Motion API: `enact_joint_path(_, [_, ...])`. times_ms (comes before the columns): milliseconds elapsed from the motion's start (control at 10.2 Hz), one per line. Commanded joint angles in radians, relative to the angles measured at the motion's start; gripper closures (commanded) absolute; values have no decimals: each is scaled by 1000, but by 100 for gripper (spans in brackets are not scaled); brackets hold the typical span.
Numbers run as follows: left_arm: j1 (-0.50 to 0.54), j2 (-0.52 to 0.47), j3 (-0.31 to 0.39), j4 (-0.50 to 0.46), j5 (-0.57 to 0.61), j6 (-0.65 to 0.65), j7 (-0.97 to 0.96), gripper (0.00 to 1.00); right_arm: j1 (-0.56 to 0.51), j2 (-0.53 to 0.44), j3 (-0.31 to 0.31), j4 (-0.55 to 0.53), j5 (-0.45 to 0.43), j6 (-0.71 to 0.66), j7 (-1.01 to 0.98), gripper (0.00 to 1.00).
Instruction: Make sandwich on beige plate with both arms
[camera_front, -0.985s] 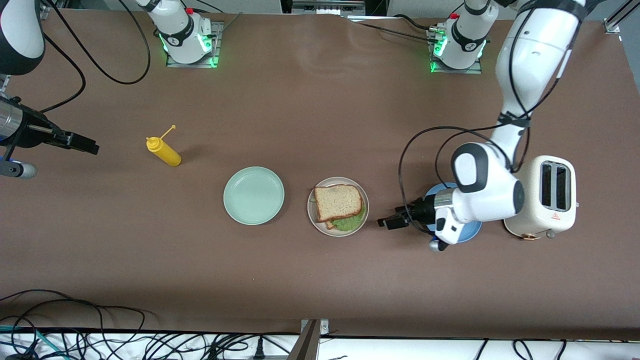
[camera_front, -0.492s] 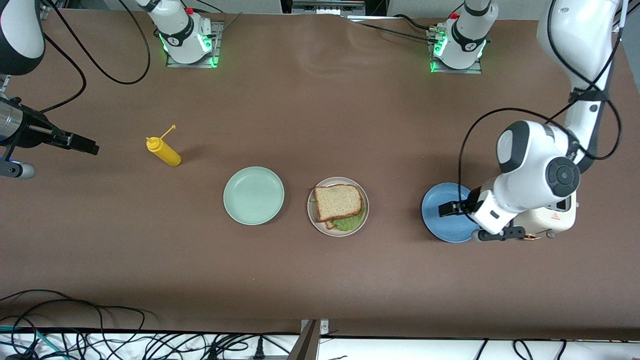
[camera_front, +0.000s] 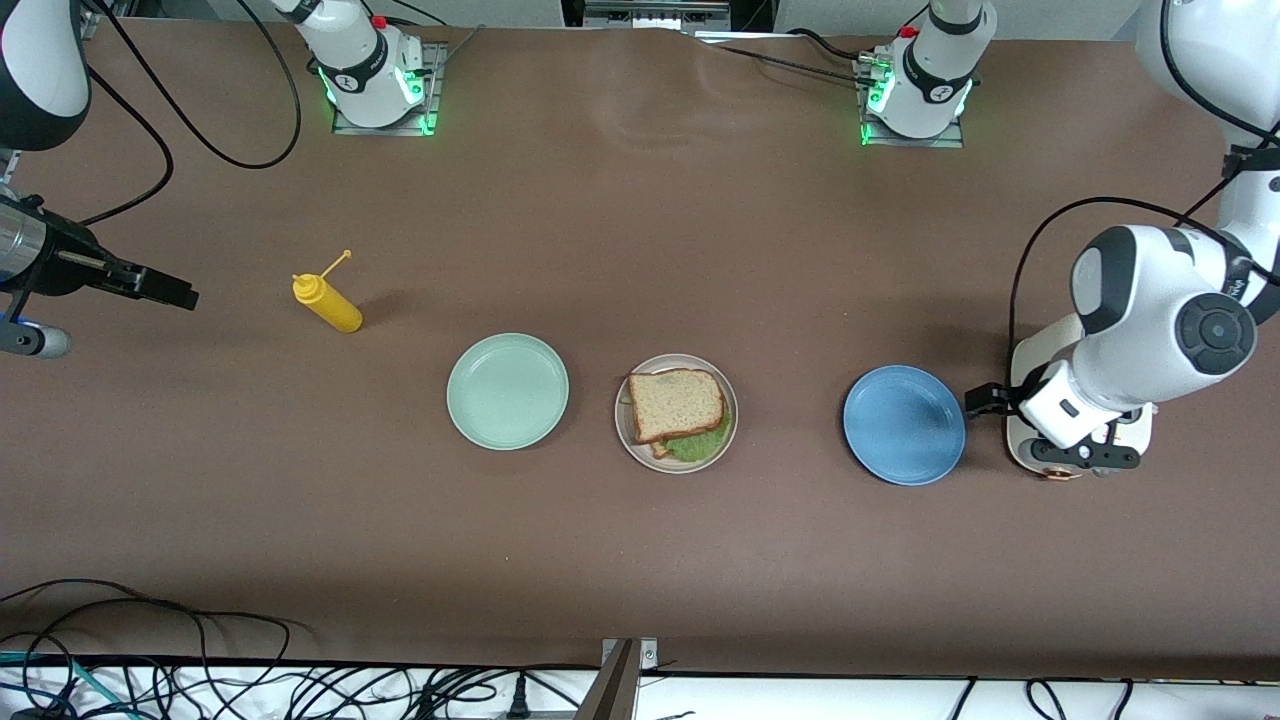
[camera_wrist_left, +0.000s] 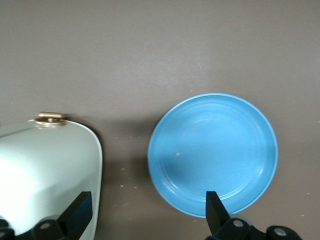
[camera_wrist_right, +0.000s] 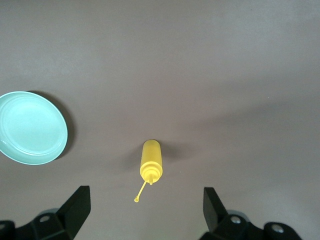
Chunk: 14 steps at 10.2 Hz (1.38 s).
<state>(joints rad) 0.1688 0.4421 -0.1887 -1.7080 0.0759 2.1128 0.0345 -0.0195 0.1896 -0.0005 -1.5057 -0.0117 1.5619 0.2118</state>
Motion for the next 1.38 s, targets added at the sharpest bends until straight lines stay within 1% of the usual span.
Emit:
enact_joint_path(0, [-5,-69,-6,-32,33,-5,19,0,4,4,2,16,10,-19,17,0])
enact_joint_path(197, [-15,-185,-6,-42,32,-139,16,0,4,4,0,16,9,-13,15,0])
enact_joint_path(492, [-32,-435,-6,-113,27,-351,16,0,4,4,0,16,9,-6,15,0])
enact_joint_path(689, [-44,-561,1,-114,13,-488,15,0,4,4,0,16,10,-5,17,0])
enact_joint_path(788, [-73,-604,38,-107,-10,-540,12,0,3,4,-1,16,10,-6,17,0])
enact_joint_path(886, [-93,-629,90,-95,-71,-575,13,0,3,4,-1,16,10,-6,17,0])
enact_joint_path(985, [-106,-637,116,-72,-85,-605,13,0,3,4,-1,16,10,-6,17,0])
enact_joint_path(1182, [-107,-635,118,-29,-85,-642,11,0,3,4,-1,16,10,-6,17,0])
enact_joint_path(1280, [-107,-634,107,-21,-84,-652,10,0,3,4,-1,16,10,-6,18,0])
